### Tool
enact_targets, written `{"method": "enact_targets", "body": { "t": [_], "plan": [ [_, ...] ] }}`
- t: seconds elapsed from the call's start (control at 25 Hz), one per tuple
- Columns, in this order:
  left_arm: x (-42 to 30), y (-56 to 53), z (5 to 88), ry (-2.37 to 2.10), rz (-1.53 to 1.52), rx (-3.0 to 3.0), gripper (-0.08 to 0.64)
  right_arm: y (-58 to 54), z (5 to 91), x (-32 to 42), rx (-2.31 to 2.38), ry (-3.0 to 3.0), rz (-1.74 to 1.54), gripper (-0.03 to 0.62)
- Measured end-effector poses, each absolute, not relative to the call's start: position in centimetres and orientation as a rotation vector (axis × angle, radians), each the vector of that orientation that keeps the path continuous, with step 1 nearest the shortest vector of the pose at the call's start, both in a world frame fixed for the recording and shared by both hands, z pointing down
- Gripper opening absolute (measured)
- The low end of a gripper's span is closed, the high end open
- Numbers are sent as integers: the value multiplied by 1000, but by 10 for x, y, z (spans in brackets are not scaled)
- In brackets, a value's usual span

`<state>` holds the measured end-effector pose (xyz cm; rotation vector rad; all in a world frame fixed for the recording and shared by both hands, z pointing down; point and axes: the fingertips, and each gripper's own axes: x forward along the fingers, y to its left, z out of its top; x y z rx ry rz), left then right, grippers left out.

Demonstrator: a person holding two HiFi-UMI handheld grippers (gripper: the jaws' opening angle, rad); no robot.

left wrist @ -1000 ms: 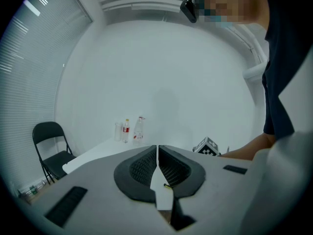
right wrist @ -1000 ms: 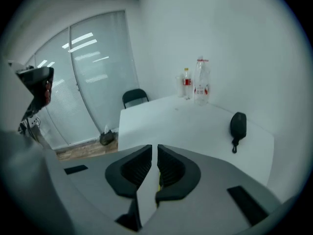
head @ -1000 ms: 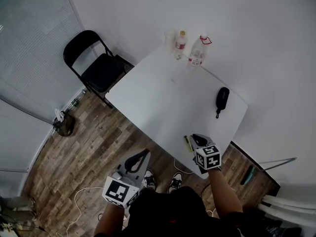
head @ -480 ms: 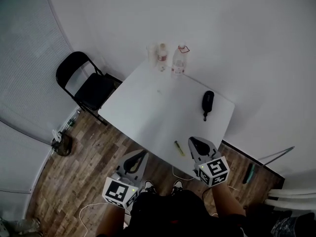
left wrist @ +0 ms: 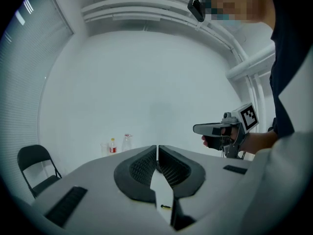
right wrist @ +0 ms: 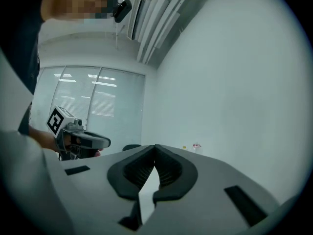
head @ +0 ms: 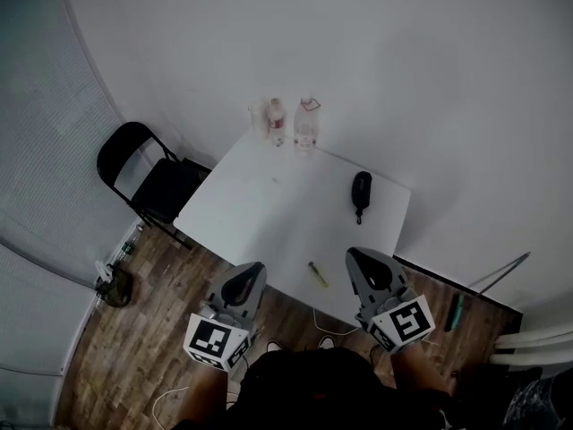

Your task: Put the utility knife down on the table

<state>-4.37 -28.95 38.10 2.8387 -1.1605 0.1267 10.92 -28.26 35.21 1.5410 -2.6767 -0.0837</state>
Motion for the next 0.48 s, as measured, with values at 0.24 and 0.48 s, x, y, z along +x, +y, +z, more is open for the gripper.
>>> {"method": "enact_targets", "body": {
  "t": [0.24, 0.48],
  "plan": [
    [-35, -283, 377, -1134, 122, 2862, 31, -276, 346, 113, 1552, -2674, -100, 21],
    [-35, -281, 377, -1131, 112, 2871, 31, -271, 348, 115, 1557, -2662, -87, 21]
  ]
}}
